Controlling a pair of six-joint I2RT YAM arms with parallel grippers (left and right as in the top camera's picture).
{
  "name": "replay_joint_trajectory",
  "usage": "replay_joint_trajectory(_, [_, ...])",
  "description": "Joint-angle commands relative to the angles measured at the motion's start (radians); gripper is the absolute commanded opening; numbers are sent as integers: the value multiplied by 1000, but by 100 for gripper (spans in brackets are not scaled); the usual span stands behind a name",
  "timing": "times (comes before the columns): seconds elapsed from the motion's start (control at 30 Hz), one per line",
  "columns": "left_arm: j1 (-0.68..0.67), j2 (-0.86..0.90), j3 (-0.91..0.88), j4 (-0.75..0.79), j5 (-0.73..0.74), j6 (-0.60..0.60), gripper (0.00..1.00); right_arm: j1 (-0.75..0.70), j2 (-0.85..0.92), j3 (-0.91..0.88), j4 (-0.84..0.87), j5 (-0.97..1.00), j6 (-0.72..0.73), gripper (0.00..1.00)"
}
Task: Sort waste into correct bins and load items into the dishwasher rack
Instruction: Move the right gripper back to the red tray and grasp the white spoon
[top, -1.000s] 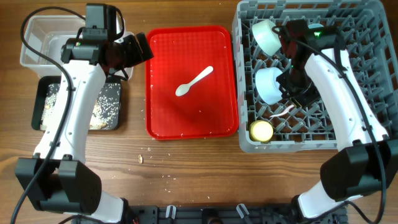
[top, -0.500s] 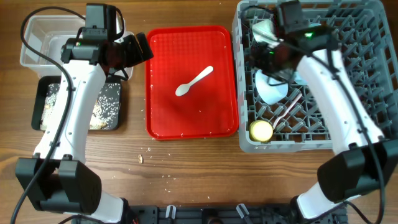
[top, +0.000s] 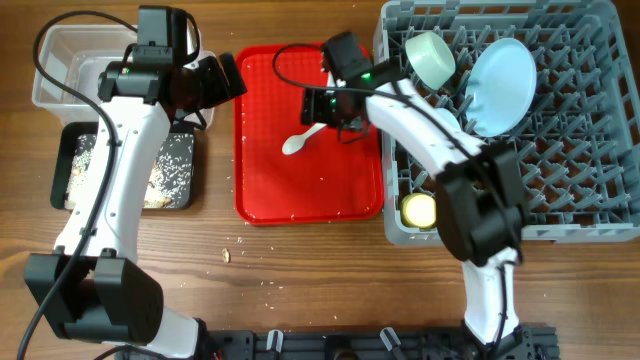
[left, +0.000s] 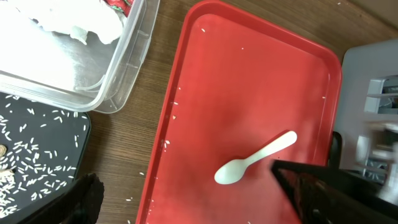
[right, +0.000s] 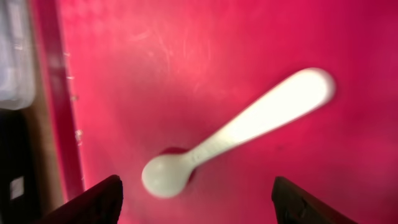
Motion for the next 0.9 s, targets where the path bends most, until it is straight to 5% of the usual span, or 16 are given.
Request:
replay_joint_trajectory(0.0, [1, -2, 8, 2, -10, 8, 100, 44, 44, 37, 32, -10, 105, 78])
replay_joint_trajectory(0.33, [1, -2, 8, 2, -10, 8, 100, 101, 172, 37, 40, 51, 232, 73])
replay_joint_trajectory(0.6, [1, -2, 8, 2, -10, 8, 100, 101, 212, 37, -39, 50, 249, 29])
replay_joint_trajectory(0.87, [1, -2, 8, 2, -10, 8, 100, 87, 211, 37, -76, 38, 214, 13])
